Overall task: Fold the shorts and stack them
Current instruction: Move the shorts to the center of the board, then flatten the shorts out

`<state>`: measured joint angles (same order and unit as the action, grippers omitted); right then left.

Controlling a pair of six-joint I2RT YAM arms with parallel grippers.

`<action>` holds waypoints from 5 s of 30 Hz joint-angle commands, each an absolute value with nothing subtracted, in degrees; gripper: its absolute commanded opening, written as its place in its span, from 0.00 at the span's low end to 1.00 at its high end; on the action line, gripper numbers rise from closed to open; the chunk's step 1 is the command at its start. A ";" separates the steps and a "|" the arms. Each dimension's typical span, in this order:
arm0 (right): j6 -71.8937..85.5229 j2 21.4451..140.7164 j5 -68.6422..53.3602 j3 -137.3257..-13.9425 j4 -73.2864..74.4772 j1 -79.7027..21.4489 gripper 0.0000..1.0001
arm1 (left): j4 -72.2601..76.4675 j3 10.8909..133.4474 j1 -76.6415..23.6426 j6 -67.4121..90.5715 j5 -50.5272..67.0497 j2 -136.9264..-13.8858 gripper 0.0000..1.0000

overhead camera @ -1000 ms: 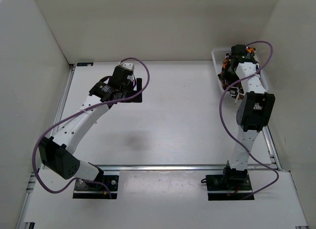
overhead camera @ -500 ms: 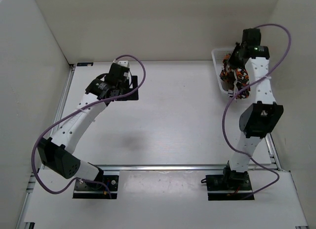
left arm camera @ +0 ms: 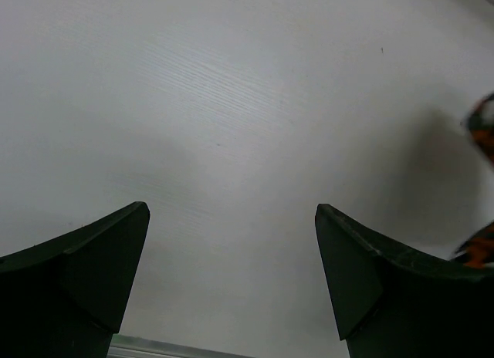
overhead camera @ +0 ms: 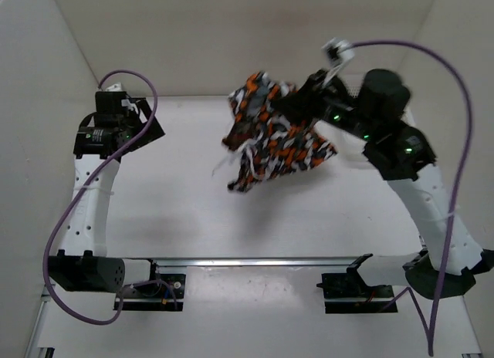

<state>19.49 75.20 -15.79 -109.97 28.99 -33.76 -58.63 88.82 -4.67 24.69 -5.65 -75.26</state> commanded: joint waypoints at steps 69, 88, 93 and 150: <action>28.74 71.12 -0.62 -61.10 36.64 -14.96 0.69 | -62.94 94.45 -41.91 43.07 -2.47 -87.60 0.10; 26.71 56.07 -14.15 -46.76 41.93 -14.92 0.76 | -58.19 88.01 -37.53 37.08 4.49 -88.52 0.63; 34.16 59.66 -12.75 -46.76 36.84 -31.77 0.80 | -56.52 72.80 -35.86 41.47 1.32 -81.84 0.65; 30.86 68.39 -8.26 -59.48 37.07 -13.55 0.84 | -74.15 113.40 -37.00 34.30 -10.63 -90.69 0.10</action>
